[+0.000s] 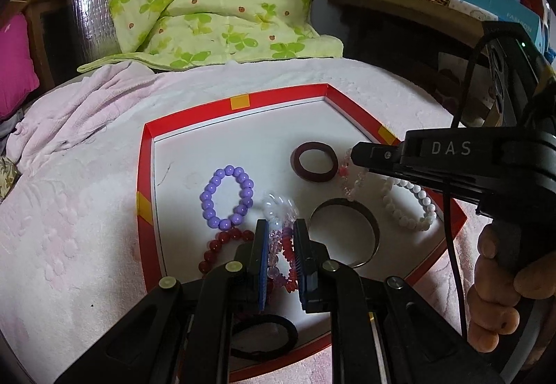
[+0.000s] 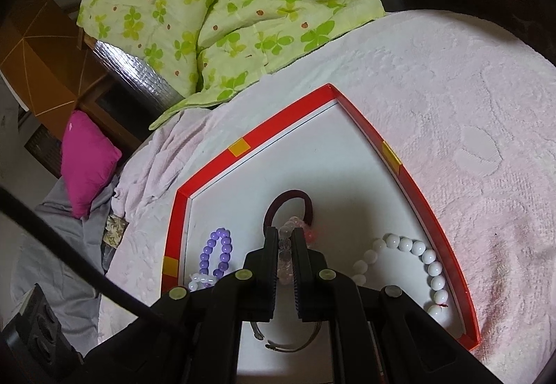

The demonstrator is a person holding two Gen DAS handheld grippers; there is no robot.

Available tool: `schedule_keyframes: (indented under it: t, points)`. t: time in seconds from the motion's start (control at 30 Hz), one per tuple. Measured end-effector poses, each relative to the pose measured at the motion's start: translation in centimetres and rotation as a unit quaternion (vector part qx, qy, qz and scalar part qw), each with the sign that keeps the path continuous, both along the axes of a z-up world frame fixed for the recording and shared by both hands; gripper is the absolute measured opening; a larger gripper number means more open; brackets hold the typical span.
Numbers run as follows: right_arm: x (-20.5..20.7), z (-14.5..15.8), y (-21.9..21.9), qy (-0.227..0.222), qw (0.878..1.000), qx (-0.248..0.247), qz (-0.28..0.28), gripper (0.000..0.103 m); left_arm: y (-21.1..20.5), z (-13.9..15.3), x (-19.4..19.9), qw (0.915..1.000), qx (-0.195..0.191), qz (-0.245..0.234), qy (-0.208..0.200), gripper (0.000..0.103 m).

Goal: Organize jewelry

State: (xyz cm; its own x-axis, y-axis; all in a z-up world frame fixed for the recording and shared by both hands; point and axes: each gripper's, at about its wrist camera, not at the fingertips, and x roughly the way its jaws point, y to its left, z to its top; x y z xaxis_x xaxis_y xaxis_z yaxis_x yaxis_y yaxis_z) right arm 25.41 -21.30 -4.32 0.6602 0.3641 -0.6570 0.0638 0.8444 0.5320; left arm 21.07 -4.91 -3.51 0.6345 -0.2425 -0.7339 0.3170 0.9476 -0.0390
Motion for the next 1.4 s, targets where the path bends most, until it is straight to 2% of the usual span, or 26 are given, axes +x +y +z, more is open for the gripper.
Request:
schedule_keyframes:
  t: [0.2, 0.27, 0.33, 0.4, 0.47, 0.57, 0.63, 0.7, 0.73, 0.77, 0.8, 1.17, 1.23, 1.33, 1.4]
  points:
    - [-0.3, 0.2, 0.0, -0.001, 1.0, -0.006, -0.003, 0.011, 0.1, 0.2, -0.2, 0.9999, 0.008, 0.009, -0.006, 0.016]
    - [-0.4, 0.2, -0.1, 0.001, 1.0, -0.007, -0.004, 0.011, 0.2, 0.3, -0.3, 0.9998, 0.012, 0.012, -0.008, 0.025]
    - [-0.6, 0.2, -0.1, 0.002, 1.0, -0.008, -0.004, 0.011, 0.2, 0.4, -0.5, 0.9997, 0.016, 0.015, -0.013, 0.039]
    - [-0.7, 0.3, -0.1, 0.004, 1.0, -0.009, -0.004, 0.011, 0.2, 0.5, -0.7, 0.9994, 0.021, 0.019, -0.019, 0.046]
    - [-0.8, 0.3, -0.3, 0.005, 1.0, -0.008, -0.005, 0.012, 0.3, 0.7, -0.8, 0.9993, 0.023, 0.019, -0.022, 0.048]
    - [-1.1, 0.5, -0.3, 0.005, 1.0, -0.01, -0.006, 0.013, 0.3, 0.9, -1.0, 0.9988, 0.031, 0.025, -0.03, 0.059]
    - [-1.3, 0.7, -0.4, 0.004, 1.0, -0.012, -0.007, 0.014, 0.3, 1.1, -1.2, 0.9983, 0.035, 0.03, -0.036, 0.061]
    - [-1.6, 0.9, -0.5, 0.003, 1.0, -0.015, -0.008, 0.021, 0.4, 1.1, -1.3, 0.9981, 0.037, 0.033, -0.036, 0.064]
    - [-1.7, 0.9, -0.5, 0.002, 1.0, -0.016, -0.008, 0.029, 0.4, 1.2, -1.4, 0.998, 0.039, 0.035, -0.036, 0.068]
    - [-1.8, 1.0, -0.5, 0.001, 1.0, -0.019, -0.009, 0.035, 0.4, 1.2, -1.5, 0.9977, 0.04, 0.038, -0.038, 0.069]
    - [-2.0, 1.2, -0.6, -0.003, 1.0, -0.023, -0.01, 0.036, 0.5, 1.3, -1.5, 0.9975, 0.041, 0.042, -0.04, 0.07]
    - [-5.3, 3.5, -0.9, -0.029, 0.998, -0.053, -0.007, 0.036, 1.7, 2.4, -3.3, 0.9933, 0.056, 0.089, -0.048, 0.072]
    - [-6.1, 3.8, -0.7, -0.03, 0.998, -0.061, -0.005, 0.036, 1.9, 2.8, -3.9, 0.9916, 0.066, 0.096, -0.057, 0.078]
    - [-7.3, 4.2, -0.3, -0.03, 0.996, -0.079, -0.001, 0.036, 2.4, 3.4, -4.9, 0.9893, 0.074, 0.102, -0.074, 0.08]
    - [-8.2, 4.6, 0.1, -0.033, 0.994, -0.103, 0.002, 0.044, 2.8, 3.9, -5.6, 0.9882, 0.077, 0.105, -0.08, 0.08]
